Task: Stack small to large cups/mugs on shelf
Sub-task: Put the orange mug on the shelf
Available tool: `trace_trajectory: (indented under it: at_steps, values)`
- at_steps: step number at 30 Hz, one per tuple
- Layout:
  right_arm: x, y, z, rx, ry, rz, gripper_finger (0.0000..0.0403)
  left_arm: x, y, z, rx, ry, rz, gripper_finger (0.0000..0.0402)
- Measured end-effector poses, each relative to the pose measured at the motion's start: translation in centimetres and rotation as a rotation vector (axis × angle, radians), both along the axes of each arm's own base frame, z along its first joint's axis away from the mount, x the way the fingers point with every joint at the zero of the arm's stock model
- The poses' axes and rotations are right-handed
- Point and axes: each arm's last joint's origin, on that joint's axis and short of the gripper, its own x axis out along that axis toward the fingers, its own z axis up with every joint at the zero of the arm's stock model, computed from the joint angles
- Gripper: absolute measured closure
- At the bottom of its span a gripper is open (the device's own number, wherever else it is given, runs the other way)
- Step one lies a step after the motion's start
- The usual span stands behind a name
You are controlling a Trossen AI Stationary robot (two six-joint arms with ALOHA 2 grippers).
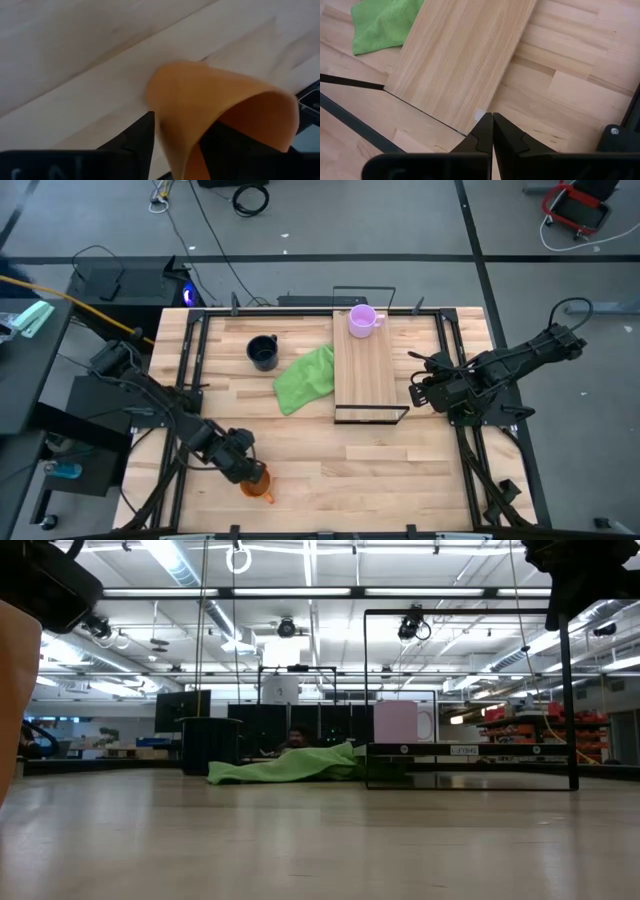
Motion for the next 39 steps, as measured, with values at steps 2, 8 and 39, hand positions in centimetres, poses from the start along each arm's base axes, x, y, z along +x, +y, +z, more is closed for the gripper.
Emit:
trace_trajectory:
  at_steps: [2,8,39]
  values:
    - [0.0,0.0,0.0,0.0,0.0,0.0,0.0387,0.1,0.1,0.0,-0.002,-0.002,0.008,0.0263]
    - [0.0,0.0,0.0,0.0,0.0,0.0,0.0387,0.3,0.1,0.1,-0.012,-0.011,0.007,0.0319]
    - [0.0,0.0,0.0,-0.001,0.001,0.002,0.0387,1.2,1.8,8.5,0.073,-0.099,-0.031,0.0376]
